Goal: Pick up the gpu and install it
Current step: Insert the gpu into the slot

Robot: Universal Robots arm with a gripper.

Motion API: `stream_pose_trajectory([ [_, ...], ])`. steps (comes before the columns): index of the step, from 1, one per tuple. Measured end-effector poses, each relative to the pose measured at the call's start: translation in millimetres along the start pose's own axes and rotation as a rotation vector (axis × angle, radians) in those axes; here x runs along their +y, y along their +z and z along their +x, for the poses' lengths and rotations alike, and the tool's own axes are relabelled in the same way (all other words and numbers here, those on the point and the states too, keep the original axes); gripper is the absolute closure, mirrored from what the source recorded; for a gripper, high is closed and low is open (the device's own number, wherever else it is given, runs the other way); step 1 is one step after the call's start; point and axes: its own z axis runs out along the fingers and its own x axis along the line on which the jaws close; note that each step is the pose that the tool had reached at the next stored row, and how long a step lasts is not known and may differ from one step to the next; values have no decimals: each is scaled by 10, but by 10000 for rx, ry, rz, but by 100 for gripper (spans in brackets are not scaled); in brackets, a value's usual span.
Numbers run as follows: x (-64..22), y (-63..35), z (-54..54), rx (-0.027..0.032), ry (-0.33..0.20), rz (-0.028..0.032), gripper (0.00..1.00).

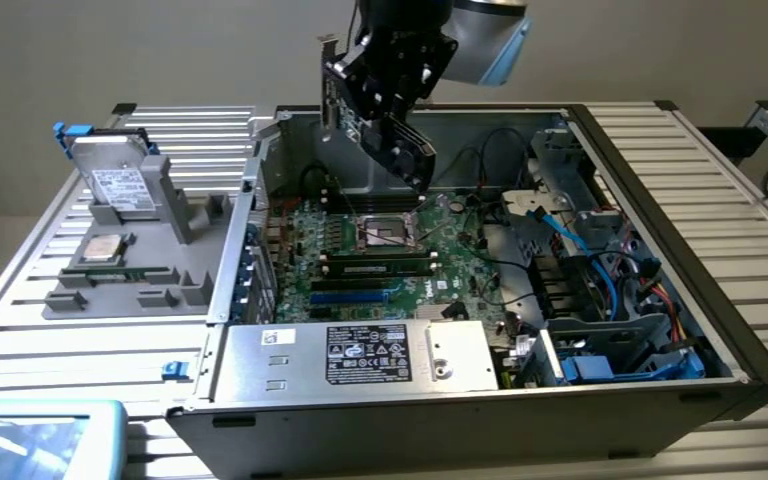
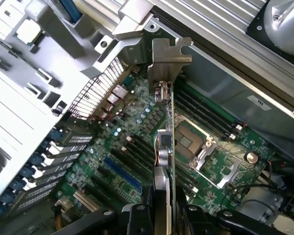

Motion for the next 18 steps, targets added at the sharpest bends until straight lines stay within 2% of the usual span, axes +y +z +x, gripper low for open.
stream_pose_trajectory([
  [18, -2, 17, -1, 305, -3262, 160, 72],
])
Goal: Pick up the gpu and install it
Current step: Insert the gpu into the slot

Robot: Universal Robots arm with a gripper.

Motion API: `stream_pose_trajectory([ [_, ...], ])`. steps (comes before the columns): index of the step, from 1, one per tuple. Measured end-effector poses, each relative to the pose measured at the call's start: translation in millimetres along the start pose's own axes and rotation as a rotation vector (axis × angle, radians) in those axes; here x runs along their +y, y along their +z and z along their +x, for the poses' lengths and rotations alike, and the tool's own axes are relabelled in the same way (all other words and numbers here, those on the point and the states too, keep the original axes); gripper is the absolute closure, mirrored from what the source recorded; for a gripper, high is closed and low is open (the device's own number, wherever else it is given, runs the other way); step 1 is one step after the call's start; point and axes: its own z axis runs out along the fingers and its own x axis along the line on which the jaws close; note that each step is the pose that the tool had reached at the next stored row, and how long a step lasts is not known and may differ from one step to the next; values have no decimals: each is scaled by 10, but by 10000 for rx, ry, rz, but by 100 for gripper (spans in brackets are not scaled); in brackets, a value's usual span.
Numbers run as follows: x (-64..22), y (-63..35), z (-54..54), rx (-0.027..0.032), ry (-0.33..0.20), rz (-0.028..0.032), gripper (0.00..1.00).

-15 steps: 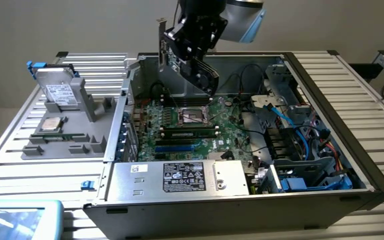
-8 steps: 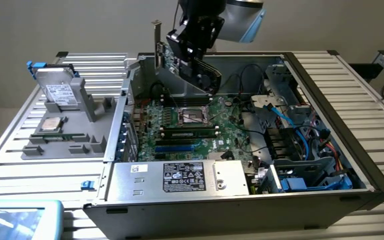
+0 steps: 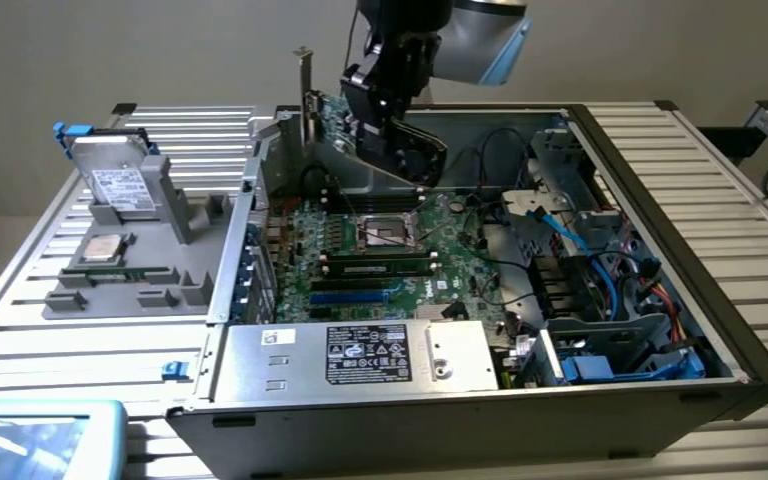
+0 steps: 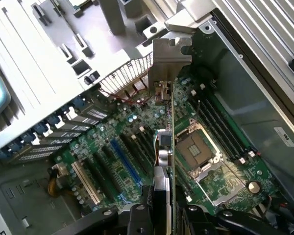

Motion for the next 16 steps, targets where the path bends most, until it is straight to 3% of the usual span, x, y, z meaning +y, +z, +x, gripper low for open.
stream_pose_trajectory([
  [10, -1, 16, 0, 158, -1804, 109, 72],
  [16, -2, 19, -1, 209, -2896, 255, 72],
])
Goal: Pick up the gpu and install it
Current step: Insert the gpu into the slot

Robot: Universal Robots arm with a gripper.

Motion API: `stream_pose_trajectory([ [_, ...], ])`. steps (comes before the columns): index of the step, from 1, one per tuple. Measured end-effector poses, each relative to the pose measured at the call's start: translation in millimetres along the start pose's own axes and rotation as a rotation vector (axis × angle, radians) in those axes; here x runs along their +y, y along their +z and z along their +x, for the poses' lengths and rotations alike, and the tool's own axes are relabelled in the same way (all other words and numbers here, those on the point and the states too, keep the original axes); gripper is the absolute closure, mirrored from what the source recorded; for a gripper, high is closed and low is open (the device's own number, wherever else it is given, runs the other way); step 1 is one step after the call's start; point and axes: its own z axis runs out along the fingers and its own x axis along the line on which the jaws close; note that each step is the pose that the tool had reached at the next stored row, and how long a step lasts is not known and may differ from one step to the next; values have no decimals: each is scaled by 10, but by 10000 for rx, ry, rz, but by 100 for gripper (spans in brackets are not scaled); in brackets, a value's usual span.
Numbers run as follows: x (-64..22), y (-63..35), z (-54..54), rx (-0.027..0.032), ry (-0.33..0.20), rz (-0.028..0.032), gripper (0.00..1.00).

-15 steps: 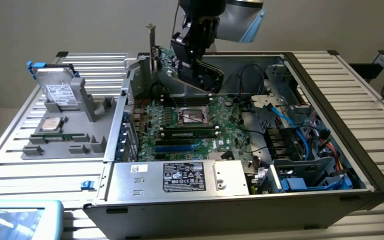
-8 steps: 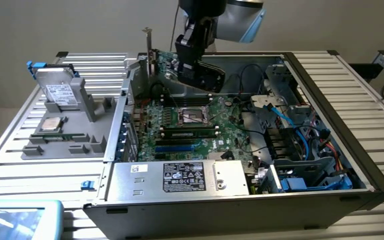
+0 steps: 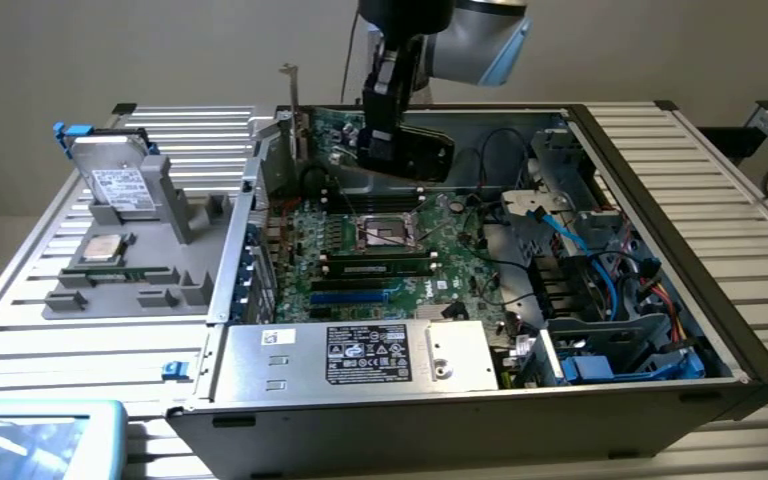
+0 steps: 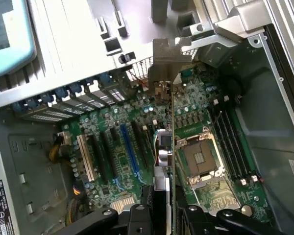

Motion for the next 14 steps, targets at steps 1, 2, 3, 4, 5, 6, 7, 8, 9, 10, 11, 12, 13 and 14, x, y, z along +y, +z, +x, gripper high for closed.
stream_pose_trajectory([
  [1, 0, 0, 0, 5, -172, 33, 72],
  [2, 0, 1, 0, 3, -334, 68, 72],
  [3, 0, 1, 0, -3, -487, 108, 72],
  [4, 0, 1, 0, -10, -644, 154, 72],
  [5, 0, 2, 0, -16, -806, 200, 72],
  [6, 0, 2, 0, -18, -964, 239, 72],
  [7, 0, 2, 0, -19, -1122, 276, 72],
  [8, 0, 2, 0, -20, -1282, 314, 72],
  [9, 0, 3, 0, -20, -1445, 352, 72],
  [10, 0, 3, 0, -18, -1609, 388, 72],
  [11, 0, 4, 0, -14, -1794, 427, 72],
  [12, 0, 4, 0, -8, -1956, 459, 72],
  [13, 0, 5, 0, -1, -2140, 492, 72],
  [14, -1, 7, 0, 5, -2319, 521, 72],
])
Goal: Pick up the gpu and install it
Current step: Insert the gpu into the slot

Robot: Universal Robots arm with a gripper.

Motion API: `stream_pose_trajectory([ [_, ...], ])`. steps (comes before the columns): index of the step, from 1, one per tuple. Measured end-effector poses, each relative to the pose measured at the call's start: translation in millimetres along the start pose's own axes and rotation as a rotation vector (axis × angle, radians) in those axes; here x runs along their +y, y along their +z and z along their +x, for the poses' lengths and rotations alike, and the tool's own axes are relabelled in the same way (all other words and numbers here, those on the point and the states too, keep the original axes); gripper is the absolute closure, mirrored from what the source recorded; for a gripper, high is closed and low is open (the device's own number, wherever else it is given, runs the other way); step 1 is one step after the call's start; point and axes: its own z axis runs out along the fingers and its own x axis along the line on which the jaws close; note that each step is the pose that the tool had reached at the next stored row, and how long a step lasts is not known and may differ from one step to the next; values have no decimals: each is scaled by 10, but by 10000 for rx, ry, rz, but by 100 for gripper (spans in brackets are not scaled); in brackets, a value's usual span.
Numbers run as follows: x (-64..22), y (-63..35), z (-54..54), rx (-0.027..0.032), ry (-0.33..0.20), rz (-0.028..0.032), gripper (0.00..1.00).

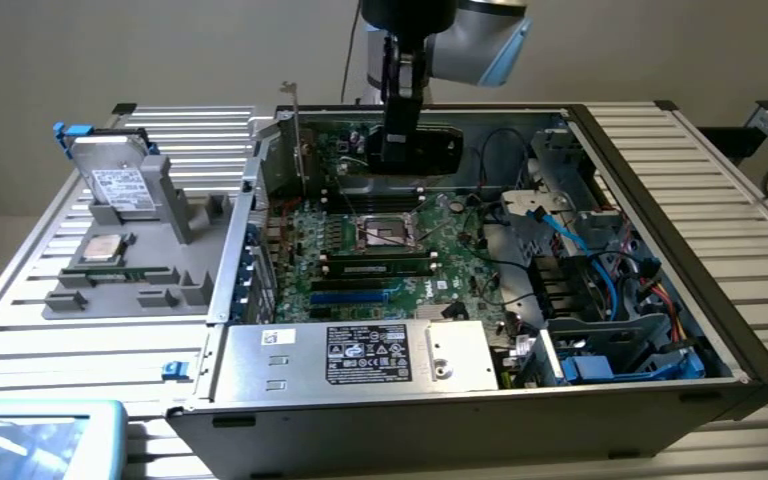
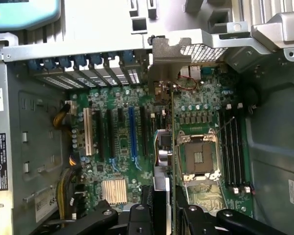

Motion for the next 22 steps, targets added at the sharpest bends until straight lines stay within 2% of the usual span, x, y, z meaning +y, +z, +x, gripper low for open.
stream_pose_trajectory([
  [2, -1, 6, -1, 10, -366, 40, 72],
  [4, -1, 8, 0, 25, -640, 46, 72],
  [11, -1, 12, -1, 32, -642, 49, 72],
  [15, 0, 42, -1, 165, -638, 52, 72],
  [20, 5, 82, 6, 170, -637, 52, 72],
  [22, 27, 104, 8, 171, -636, 75, 72],
])
